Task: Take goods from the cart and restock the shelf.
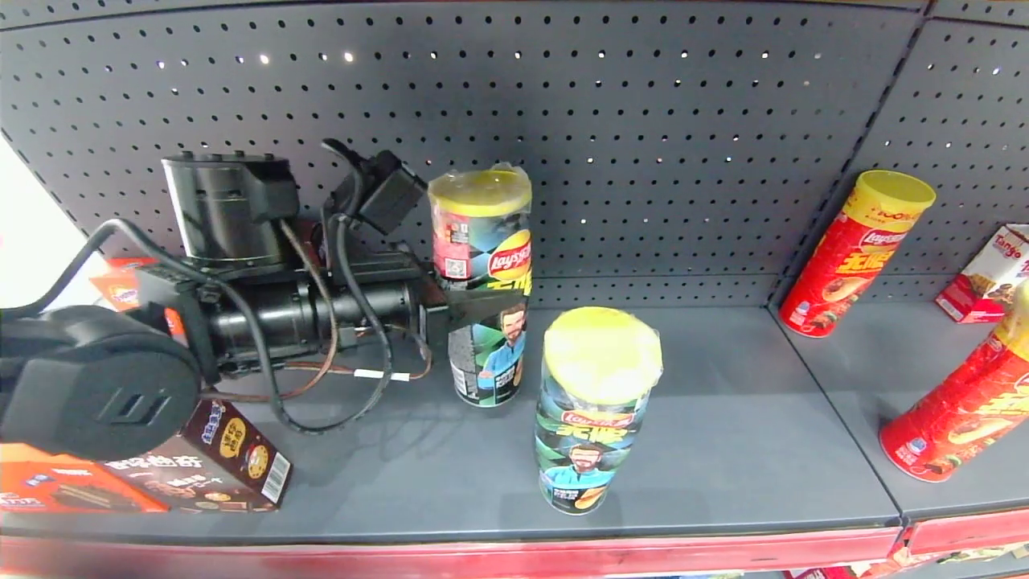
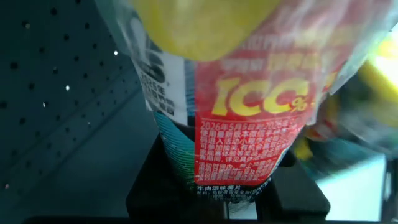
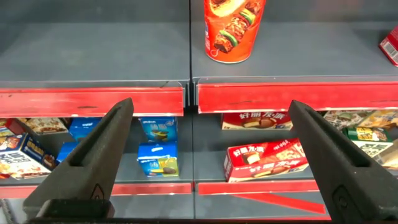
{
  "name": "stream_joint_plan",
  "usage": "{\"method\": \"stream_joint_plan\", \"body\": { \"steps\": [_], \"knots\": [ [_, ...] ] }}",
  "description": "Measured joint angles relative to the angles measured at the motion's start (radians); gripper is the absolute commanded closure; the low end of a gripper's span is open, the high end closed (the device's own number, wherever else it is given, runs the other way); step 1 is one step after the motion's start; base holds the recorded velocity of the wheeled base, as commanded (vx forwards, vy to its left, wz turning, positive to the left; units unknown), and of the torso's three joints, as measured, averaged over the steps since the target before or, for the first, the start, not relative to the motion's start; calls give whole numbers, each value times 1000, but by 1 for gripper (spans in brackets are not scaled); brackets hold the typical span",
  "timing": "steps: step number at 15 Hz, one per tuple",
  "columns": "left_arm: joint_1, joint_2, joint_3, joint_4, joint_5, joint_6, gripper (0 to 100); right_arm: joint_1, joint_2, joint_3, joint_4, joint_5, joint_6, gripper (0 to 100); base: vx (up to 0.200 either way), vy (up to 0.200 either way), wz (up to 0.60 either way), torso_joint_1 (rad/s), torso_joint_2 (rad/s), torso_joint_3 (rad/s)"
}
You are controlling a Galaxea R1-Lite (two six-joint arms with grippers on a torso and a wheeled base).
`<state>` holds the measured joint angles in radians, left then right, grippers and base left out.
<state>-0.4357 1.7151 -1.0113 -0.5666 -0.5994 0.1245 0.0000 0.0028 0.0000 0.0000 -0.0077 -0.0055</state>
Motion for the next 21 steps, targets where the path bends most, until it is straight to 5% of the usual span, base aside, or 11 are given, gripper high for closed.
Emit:
{"method": "stream_joint_plan", "body": {
  "steps": [5,12,13,21],
  "knots": [
    [13,195,-180,-31,-6,10,100,0,0,0,0,0,0,0,0,0,0,0,0,0],
    [16,364,-277,-153,-8,10,100,0,0,0,0,0,0,0,0,0,0,0,0,0],
    [16,376,-288,-154,-7,10,0,0,0,0,0,0,0,0,0,0,0,0,0,0],
    [29,379,-267,-136,-5,23,0,0,1,0,0,0,0,0,0,0,0,0,0,0]
  ]
}}
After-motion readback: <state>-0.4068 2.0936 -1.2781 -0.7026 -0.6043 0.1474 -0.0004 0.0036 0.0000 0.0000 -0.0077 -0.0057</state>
